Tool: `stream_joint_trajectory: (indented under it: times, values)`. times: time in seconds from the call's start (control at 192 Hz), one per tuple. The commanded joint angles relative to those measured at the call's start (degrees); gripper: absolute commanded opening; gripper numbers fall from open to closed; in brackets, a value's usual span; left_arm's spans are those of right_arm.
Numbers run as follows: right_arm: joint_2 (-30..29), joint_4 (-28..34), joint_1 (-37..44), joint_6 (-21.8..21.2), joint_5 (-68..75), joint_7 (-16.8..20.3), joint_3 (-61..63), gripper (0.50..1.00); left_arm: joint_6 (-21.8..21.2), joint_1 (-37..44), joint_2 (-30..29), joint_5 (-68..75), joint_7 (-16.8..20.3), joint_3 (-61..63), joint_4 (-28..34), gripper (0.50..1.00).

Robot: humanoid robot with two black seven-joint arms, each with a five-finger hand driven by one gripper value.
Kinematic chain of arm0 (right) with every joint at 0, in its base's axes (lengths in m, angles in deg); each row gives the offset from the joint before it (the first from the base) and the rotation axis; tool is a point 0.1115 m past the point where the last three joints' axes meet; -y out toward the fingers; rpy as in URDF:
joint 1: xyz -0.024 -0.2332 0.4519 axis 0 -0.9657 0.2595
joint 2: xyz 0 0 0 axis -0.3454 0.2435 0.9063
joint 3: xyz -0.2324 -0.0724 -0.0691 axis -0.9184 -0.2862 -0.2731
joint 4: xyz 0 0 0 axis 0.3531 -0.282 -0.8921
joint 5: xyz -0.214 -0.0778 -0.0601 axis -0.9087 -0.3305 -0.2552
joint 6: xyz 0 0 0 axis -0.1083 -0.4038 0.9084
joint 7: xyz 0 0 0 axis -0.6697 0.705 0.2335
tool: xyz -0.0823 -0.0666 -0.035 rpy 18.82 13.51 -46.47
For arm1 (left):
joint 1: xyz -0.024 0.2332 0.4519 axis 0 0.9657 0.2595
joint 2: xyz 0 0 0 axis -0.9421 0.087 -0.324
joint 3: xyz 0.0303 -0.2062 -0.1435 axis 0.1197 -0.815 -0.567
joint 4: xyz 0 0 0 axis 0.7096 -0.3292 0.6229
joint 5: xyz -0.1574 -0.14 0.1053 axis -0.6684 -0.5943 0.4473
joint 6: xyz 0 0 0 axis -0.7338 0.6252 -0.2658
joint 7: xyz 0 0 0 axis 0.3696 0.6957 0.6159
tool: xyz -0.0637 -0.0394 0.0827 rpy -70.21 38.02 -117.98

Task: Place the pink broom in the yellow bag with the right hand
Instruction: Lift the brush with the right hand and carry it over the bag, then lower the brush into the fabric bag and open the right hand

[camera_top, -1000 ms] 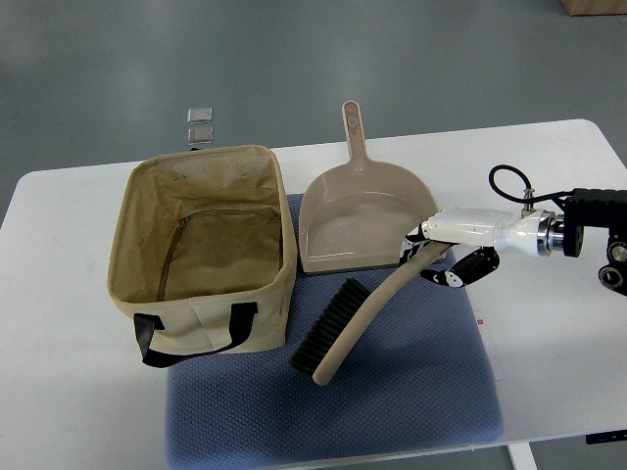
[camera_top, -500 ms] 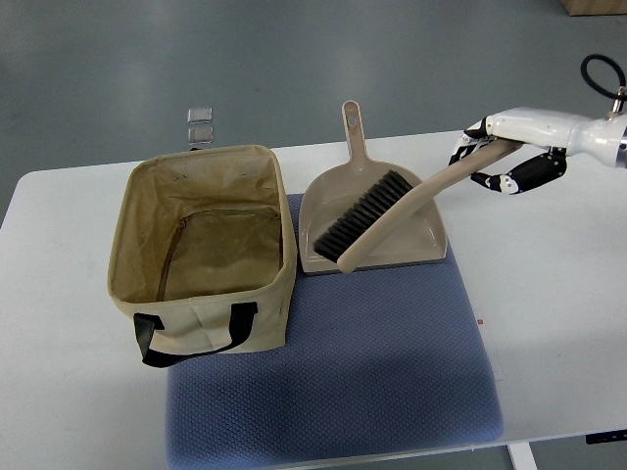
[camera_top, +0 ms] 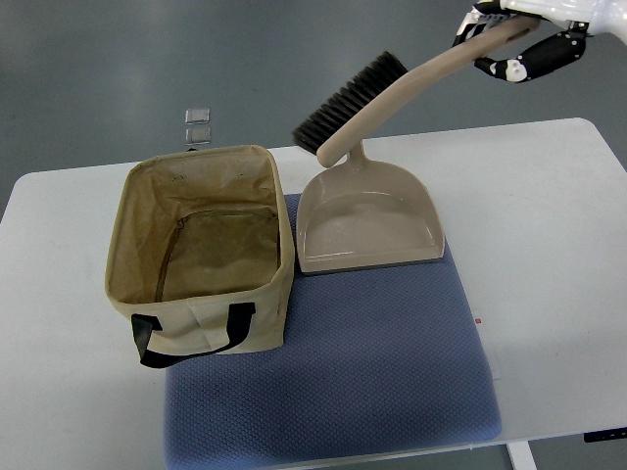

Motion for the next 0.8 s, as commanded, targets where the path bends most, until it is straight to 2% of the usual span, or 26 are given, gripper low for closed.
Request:
stream_joint_trajectory:
  times: [0.0,0.24,0.318,0.495,0.651,0.797]
  values:
    - [-5.46,-3.66,1.77,-0.09,-0.21,1.15,-0.17,0.5,0.01,0.01,0.0,0.0,0.0,0.03,0.0,1.0]
    - [-20.32,-11.83,3.53,0.09,-1.35,3.0,-0.88,0.5,0.01,0.01,0.0,0.0,0.0,-0.06,0.0,1.0]
    - [-25.85,-13.85,3.01,0.7,-2.93,4.14,-1.05,0.5,0.01,0.01,0.0,0.0,0.0,-0.06,0.0,1.0]
    - [-34.38,-17.55,-0.16,1.67,-10.84,4.32,-1.05,0.5,-0.07,0.1,0.0,0.0,0.0,-0.06,0.0,1.0]
    - [-36.58,-17.9,-4.37,5.27,-18.31,4.32,-2.1,0.5,0.01,0.01,0.0,0.0,0.0,-0.06,0.0,1.0]
    - [-37.1,-18.95,-5.52,6.06,-18.84,4.32,-2.11,0.504,0.01,0.01,0.0,0.0,0.0,-0.06,0.0,1.0]
